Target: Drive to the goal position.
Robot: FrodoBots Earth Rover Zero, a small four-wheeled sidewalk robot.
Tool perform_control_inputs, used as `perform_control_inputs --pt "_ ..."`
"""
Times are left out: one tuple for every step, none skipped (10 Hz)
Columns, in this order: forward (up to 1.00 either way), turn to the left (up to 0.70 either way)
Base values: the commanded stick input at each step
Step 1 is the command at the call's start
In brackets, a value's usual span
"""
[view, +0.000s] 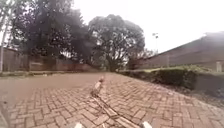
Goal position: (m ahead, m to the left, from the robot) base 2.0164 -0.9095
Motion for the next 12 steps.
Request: perform_control_inputs --pt "0.5 -0.5" --pt "0.5 -0.5" --pt "0.5 -0.5" --pt "0.5 -0.5" --pt "0.5 -0.49" --pt "0.5 -0.5" --pt "0.5 -0.5" --pt "0.5 -0.41" --pt "0.5 -0.46" --pt "0.5 -0.5" --pt "0.5 -0.5" --pt "0.5 -0.5"
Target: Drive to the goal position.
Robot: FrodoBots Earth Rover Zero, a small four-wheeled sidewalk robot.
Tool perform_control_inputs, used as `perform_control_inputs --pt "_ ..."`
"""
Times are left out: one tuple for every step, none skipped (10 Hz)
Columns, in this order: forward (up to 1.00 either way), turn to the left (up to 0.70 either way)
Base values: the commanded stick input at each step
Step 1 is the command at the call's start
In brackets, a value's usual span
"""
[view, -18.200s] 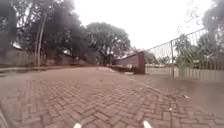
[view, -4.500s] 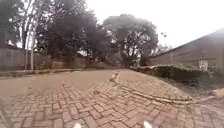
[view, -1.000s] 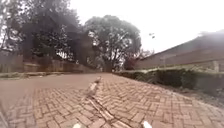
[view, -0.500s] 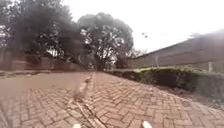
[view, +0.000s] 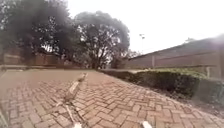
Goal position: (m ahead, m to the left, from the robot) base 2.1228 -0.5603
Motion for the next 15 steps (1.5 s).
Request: perform_control_inputs --pt "0.5 -0.5" --pt "0.5 -0.5" --pt "0.5 -0.31" --pt "0.5 -0.18" --pt "0.5 0.01" --pt "0.5 0.07" --pt "0.5 0.13" --pt "0.5 0.14" --pt "0.5 0.13" --pt "0.5 0.1" --pt "0.5 0.05" --pt "0.5 0.0" --pt "0.5 0.03" --pt "0.5 0.06" --pt "0.5 0.06"
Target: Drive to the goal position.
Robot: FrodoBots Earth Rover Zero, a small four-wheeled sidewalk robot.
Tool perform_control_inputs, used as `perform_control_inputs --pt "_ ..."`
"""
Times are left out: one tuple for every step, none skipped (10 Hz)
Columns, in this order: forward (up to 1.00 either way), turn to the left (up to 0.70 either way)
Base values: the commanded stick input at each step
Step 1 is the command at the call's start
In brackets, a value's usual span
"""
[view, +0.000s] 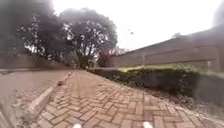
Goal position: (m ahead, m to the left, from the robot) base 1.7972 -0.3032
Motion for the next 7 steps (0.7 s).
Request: perform_control_inputs --pt "0.5 0.05" --pt "0.5 0.05" --pt "0.5 0.07" --pt "0.5 0.11" --pt "0.5 0.11" --pt "0.5 0.11" --pt "0.5 0.11"
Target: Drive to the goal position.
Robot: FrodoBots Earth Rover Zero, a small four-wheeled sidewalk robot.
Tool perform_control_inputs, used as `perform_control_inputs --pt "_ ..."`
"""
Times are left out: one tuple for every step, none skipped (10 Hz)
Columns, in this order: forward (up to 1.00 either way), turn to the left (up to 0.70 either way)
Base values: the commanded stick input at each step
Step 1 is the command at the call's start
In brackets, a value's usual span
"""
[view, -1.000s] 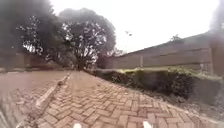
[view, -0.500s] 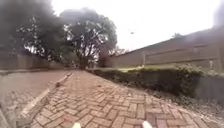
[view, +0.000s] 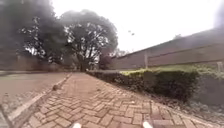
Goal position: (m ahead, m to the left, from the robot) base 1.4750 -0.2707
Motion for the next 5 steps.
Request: perform_control_inputs --pt "0.5 0.12" --pt "0.5 0.25" --pt "0.5 0.43" --pt "0.5 0.5" --pt "0.5 0.5"
